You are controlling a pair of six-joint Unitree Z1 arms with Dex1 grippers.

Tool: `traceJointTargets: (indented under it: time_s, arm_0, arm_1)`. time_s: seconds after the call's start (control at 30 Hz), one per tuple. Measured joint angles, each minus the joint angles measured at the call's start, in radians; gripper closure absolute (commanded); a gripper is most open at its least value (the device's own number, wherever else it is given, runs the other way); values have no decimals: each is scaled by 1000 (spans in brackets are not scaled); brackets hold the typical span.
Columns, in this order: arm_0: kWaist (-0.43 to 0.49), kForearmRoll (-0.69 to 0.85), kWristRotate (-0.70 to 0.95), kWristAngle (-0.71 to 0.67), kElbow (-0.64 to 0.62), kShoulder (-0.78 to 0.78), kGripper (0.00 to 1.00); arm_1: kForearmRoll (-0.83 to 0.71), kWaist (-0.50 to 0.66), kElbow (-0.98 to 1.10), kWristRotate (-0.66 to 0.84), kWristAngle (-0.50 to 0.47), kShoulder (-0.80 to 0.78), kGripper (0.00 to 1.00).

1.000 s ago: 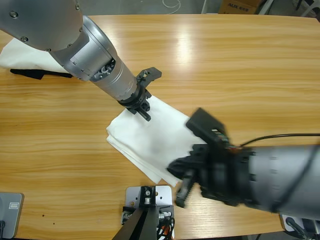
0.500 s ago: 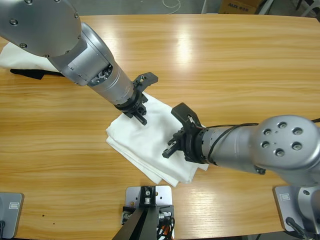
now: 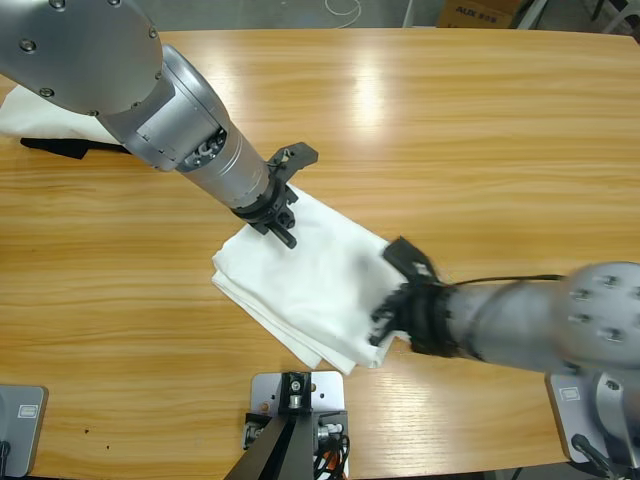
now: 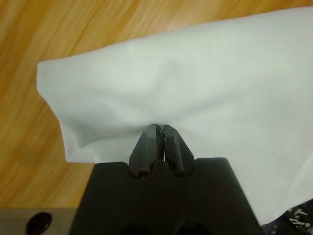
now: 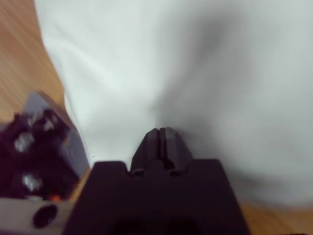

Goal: Fold clothes

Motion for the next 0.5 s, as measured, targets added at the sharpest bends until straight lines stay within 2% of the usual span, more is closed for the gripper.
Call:
traceJointTargets:
  time_s: [0.1, 0.2, 0.33, 0.5]
  arm_0:
    - [0, -1, -5, 0, 1, 0, 1000]
    - [0, -1, -8, 0, 1, 0, 1000]
    - [0, -1, -9, 0, 1, 0, 1000]
    - [0, -1, -10, 0, 1, 0, 1000]
  arm_1:
    - [95, 0, -27, -18, -6, -127, 1000]
    - [101, 0, -50, -21, -4, -173, 1000]
    - [10, 0, -52, -21, 34, -141, 1000]
    - [-145, 1, -55, -21, 106, -6, 1000]
